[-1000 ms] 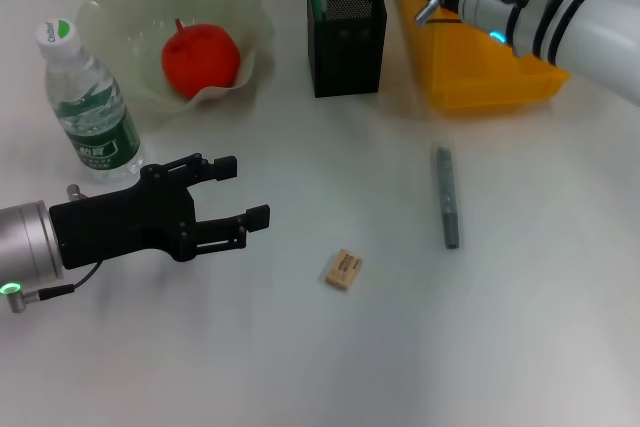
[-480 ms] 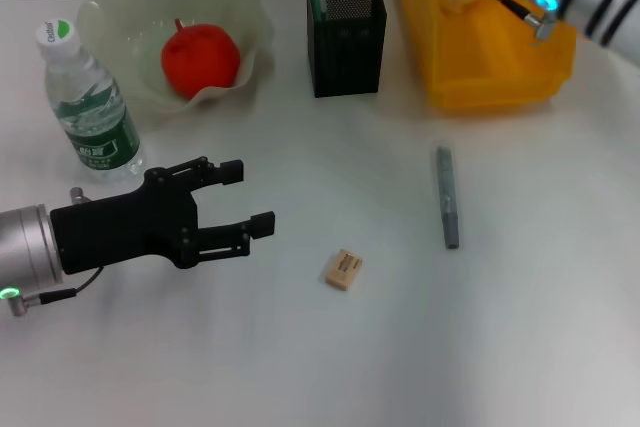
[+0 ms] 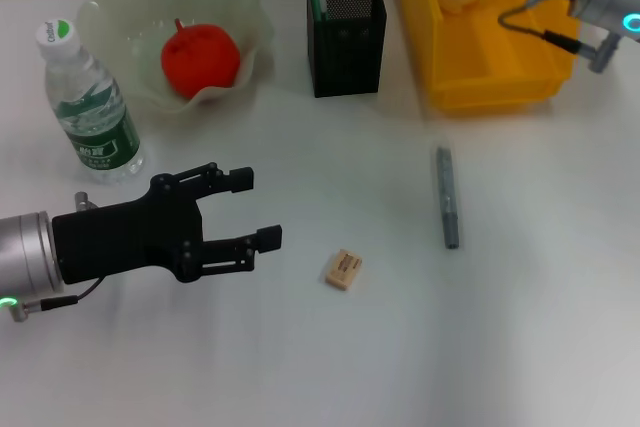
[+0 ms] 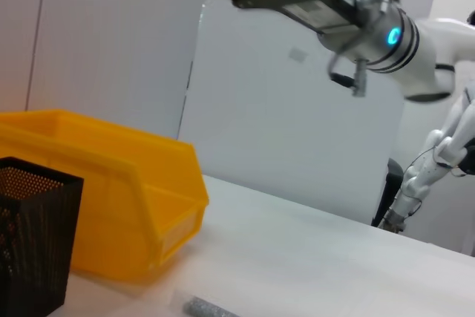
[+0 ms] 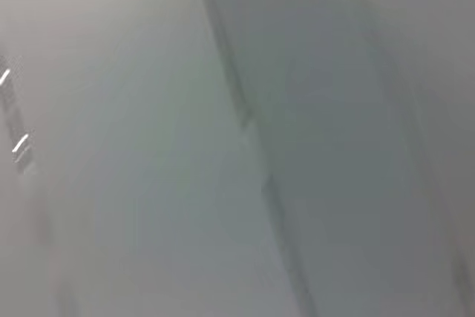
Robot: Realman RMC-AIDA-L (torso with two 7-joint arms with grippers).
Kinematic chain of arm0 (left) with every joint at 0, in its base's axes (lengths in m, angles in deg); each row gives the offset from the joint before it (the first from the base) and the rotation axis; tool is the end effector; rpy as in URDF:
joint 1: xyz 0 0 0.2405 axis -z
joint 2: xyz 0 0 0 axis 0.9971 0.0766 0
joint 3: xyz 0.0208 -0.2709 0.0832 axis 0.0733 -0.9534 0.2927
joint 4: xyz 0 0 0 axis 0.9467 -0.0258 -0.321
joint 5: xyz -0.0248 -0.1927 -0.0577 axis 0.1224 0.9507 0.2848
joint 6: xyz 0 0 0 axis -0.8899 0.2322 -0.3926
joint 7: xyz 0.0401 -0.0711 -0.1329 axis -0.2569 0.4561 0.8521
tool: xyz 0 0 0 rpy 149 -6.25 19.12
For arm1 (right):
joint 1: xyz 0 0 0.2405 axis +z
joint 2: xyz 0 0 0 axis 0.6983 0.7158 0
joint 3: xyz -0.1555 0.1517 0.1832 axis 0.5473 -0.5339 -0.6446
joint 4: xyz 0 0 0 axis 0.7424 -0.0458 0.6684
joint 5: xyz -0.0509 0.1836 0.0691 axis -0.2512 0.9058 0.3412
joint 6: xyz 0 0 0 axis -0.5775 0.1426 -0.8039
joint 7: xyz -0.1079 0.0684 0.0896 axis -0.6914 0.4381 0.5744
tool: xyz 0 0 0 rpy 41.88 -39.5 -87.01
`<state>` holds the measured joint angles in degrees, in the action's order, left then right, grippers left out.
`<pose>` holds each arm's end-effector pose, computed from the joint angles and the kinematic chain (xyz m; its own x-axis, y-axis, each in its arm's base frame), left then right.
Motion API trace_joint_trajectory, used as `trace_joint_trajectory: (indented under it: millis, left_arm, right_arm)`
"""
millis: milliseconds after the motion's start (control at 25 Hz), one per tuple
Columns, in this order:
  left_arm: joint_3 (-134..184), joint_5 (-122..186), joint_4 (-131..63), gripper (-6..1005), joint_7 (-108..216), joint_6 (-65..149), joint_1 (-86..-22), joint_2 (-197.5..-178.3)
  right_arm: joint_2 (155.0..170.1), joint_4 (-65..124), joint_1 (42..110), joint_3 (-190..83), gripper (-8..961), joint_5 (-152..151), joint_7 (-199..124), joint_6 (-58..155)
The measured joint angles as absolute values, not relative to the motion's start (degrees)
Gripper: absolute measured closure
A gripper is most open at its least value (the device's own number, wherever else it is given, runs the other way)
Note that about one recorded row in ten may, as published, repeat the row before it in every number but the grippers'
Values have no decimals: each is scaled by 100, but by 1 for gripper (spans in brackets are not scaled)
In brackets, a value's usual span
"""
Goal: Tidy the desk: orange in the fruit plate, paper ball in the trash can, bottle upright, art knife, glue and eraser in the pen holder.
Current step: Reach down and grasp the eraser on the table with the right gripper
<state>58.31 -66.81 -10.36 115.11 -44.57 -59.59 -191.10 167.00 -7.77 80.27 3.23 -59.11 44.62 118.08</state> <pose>-0.2937 0.2918 -0.0443 0.7566 0.2569 0.6012 0.3911 -0.9147 -0.1014 0.1571 0.4009 -0.0010 0.5775 -0.1732 -0.7978 -0.4120 -0.9055 -0.1016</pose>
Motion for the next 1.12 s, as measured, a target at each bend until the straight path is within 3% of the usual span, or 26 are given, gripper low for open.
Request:
trace_joint_trajectory:
  millis: [160, 520, 640, 760, 1120]
  left_arm:
    - [5836, -6695, -1036, 157, 11462, -4527, -5970, -19110]
    - [5851, -6772, -1037, 157, 11433, -4671, -6017, -19013]
    - [5869, -6827, -1037, 157, 11432, -4732, -6053, -18933]
    - [5877, -6872, -1037, 157, 11432, -4845, -6119, -18824]
    - [5847, -6884, -1023, 158, 11432, -4868, -6183, -18781]
  right_arm:
    - [16523, -1537, 8211, 290, 263, -7855, 6073, 12497]
    - [16490, -1883, 9002, 283, 264, -10486, 7577, 13176]
    - [16590, -1831, 9277, 322, 264, -11167, 7718, 13270]
    - [16842, -1736, 9587, 401, 265, -11989, 7757, 13283]
    - [16953, -1209, 9904, 1513, 266, -12237, 7768, 12626]
